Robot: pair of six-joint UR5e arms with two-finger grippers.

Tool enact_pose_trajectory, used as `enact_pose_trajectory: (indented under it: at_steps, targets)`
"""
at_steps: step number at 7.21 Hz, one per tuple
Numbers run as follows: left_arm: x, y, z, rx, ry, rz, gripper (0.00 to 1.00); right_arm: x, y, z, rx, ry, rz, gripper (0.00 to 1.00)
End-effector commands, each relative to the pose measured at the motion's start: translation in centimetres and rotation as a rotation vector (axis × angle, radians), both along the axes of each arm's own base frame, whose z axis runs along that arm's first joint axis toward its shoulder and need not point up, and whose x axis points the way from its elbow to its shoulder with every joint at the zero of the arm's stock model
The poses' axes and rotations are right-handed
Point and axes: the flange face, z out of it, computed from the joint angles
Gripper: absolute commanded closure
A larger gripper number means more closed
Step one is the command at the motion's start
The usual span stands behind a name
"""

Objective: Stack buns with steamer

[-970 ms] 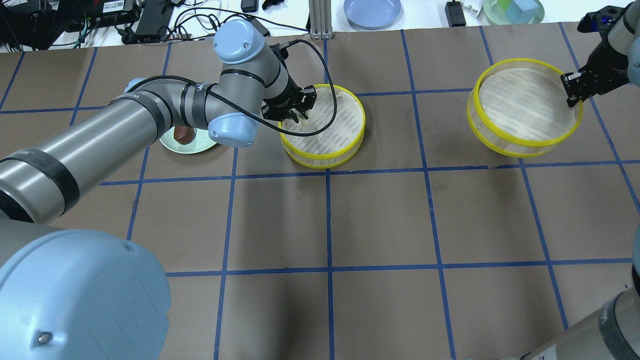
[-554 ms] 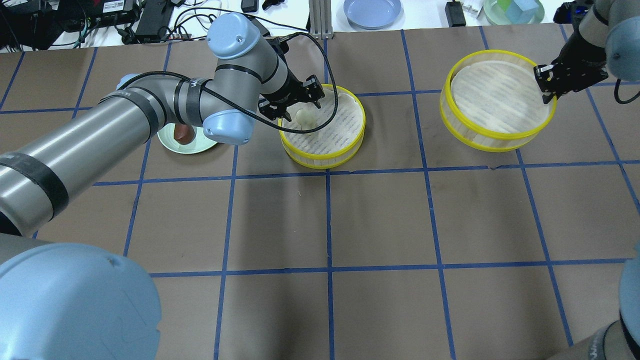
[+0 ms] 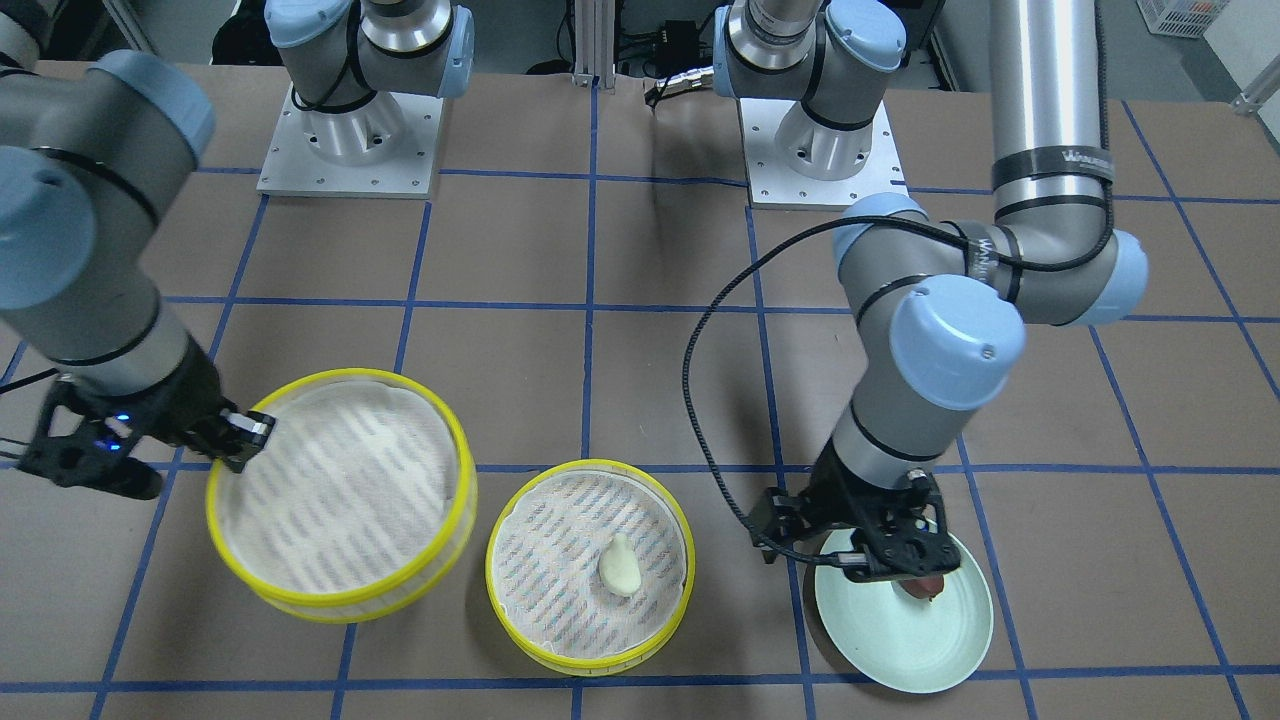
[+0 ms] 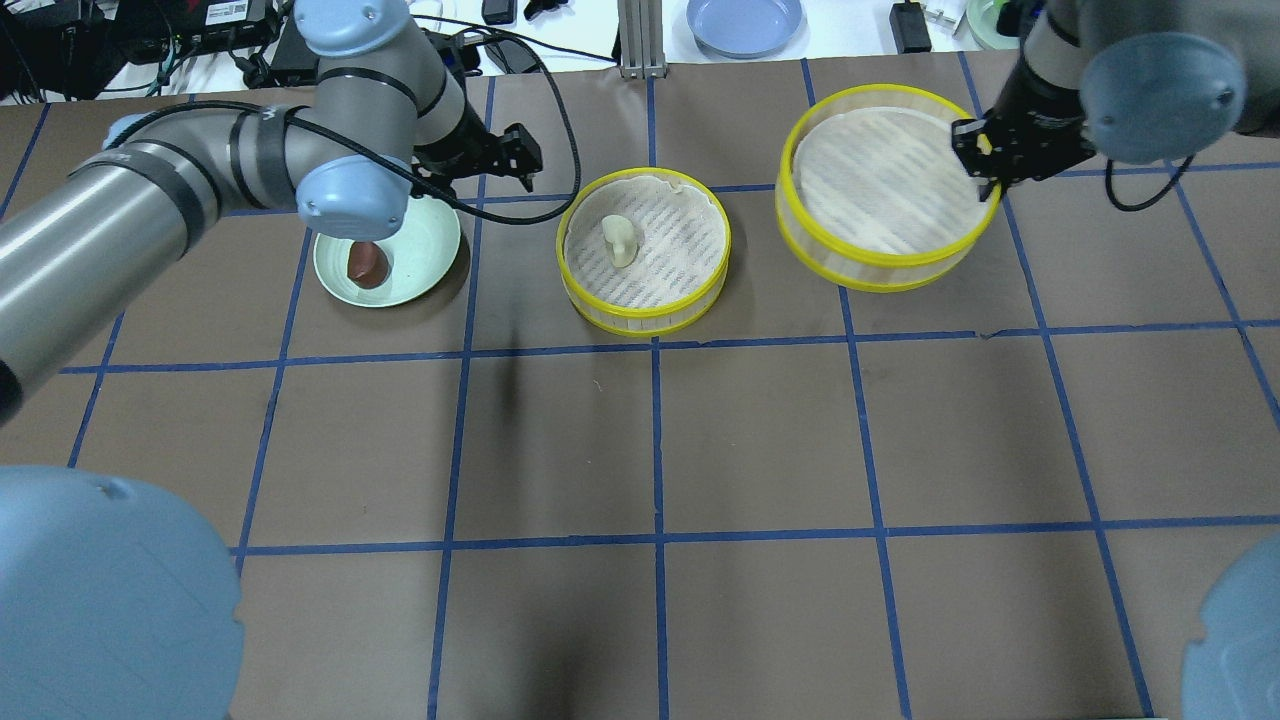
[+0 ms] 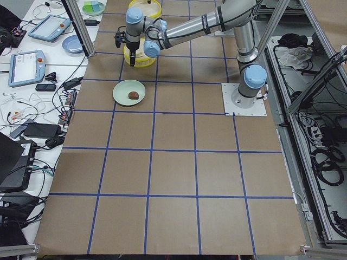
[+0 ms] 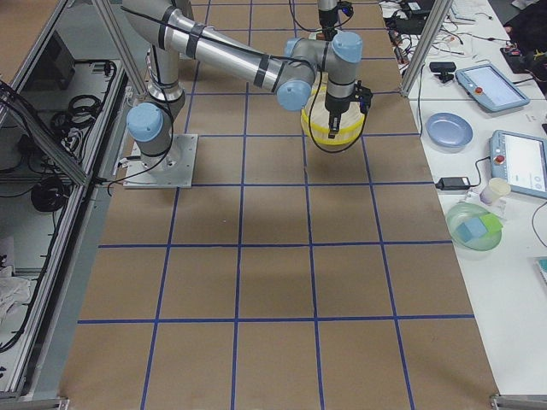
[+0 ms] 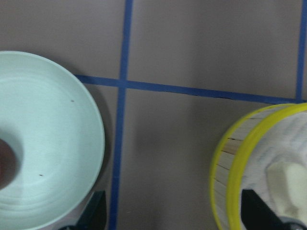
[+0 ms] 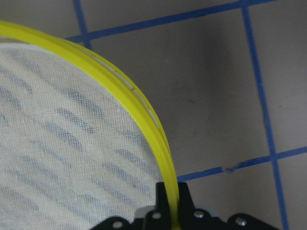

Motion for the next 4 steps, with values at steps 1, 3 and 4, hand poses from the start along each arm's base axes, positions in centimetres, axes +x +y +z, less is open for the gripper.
enact_pose_trajectory:
  at_steps: [1, 3, 4]
  targets:
    - [8.0, 0.0, -1.5, 0.048, -0.045, -0.078, 0.0, 10.4, 1.4, -2.5, 0.022, -0.022, -0.084, 1.0]
    - [12.1, 0.4, -4.9, 0.092, -0.031, -0.078, 0.0, 14.7, 0.7, -5.3, -0.03, -0.042, -0.121, 1.0]
    - [12.7, 0.2, -6.1, 0.105, -0.033, -0.102, 0.0, 15.1, 0.8, -5.7, -0.023, -0.041, -0.123, 1.0]
